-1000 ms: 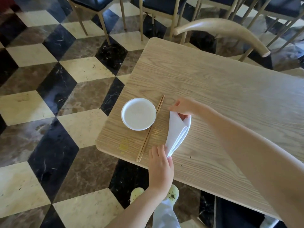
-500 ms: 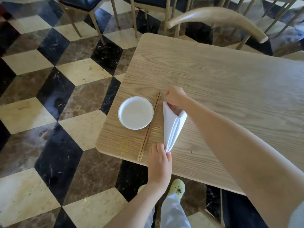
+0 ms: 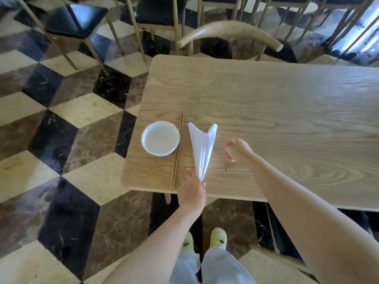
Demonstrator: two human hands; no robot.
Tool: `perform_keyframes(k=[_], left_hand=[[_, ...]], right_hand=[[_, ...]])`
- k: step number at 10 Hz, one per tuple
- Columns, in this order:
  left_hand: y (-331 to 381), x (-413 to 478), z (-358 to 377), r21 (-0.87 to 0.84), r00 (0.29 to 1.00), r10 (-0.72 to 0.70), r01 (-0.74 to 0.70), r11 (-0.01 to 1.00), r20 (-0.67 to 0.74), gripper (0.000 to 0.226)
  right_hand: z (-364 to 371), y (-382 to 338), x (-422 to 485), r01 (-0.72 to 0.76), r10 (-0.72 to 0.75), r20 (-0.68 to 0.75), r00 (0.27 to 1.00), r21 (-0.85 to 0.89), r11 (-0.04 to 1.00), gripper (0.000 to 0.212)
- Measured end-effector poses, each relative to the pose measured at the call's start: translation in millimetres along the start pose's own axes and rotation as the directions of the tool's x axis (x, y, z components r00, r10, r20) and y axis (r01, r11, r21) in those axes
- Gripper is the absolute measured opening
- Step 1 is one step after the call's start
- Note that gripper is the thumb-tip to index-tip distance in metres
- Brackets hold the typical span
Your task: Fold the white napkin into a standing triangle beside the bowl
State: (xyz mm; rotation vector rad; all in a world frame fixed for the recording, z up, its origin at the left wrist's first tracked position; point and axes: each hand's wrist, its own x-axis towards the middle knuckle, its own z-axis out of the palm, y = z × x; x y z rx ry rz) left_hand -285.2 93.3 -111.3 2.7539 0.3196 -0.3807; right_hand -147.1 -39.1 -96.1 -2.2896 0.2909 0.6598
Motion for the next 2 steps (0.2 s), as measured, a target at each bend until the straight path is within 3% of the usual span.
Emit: perform_keyframes(k=[1, 2], left_hand=[[-0.4, 1.2, -27.1, 0.128, 0.97, -0.004, -0.028, 0.991, 0.243, 0.027], [5.2, 5.5, -70.1, 0.075, 0.873, 0.107, -0.161, 0.984, 0.476, 0.03]], right_hand=[[2.5, 3.5, -26.8, 0.016, 0.01, 0.145, 0.989, -0.172, 0.985, 0.028], [-7.8, -7.1, -50.2, 0.056, 0.036, 0.297, 0.954, -0.297, 0.953, 0.027]])
